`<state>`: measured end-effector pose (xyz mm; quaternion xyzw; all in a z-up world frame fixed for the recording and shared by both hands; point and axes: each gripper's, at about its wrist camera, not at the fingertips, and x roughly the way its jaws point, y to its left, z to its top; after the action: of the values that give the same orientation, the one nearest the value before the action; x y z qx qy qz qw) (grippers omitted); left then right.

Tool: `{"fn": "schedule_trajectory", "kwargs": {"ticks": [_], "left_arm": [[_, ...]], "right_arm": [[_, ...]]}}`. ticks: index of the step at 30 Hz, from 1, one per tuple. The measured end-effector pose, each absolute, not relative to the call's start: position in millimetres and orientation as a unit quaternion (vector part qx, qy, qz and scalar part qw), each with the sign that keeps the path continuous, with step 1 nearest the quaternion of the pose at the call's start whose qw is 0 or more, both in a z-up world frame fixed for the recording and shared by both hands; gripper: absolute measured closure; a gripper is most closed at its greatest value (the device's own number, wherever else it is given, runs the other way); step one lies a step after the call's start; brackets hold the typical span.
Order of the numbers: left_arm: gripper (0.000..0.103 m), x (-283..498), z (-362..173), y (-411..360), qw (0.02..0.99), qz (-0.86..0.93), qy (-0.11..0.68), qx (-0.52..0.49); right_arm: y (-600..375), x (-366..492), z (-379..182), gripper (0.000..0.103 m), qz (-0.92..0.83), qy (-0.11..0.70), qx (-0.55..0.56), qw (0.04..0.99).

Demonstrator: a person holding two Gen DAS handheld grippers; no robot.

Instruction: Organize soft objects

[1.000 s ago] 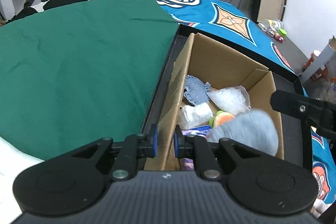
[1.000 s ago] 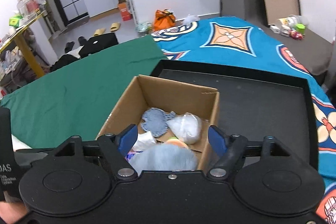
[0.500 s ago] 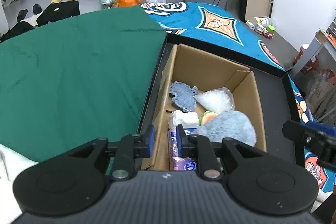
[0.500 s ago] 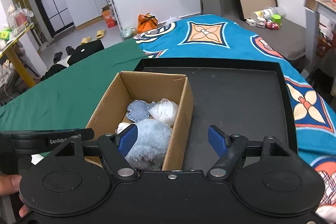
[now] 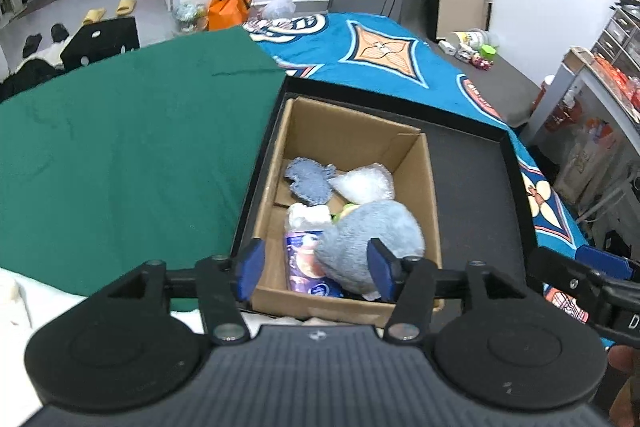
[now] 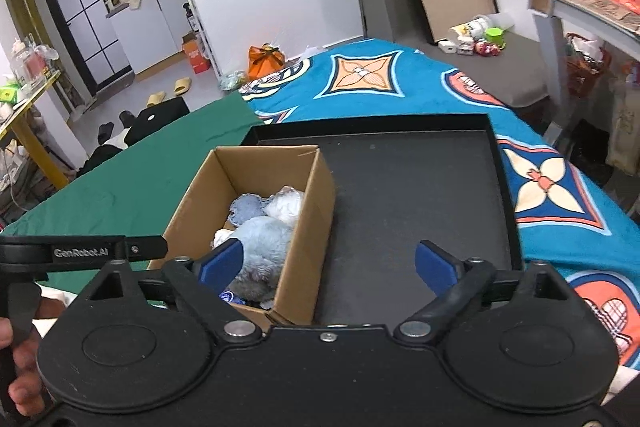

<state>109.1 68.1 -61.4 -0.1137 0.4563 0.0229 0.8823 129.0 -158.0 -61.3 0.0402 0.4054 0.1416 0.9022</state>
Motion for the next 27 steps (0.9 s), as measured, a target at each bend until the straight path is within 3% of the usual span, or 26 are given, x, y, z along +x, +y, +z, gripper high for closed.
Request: {"fn": "schedule_trajectory", "kwargs": {"ticks": [5,16,27], "left_arm": [[0.035,99,-45,54,0.888,0.014,0.448,-0.1],[0.013,75,-13,28,0.899,0.007,0.433,-0.065],[0.001,46,8,21,0.906,0.017,0.419,-0.06]], "right_arm": [[-175,119,-53,0.0,0.132,0.398,0.051,0.906],[-204,101,-39,0.0,0.126,0.398,0.094,0.904],[-219,79,-21,0.0,0.117,0.379,0.098,0.912]]}}
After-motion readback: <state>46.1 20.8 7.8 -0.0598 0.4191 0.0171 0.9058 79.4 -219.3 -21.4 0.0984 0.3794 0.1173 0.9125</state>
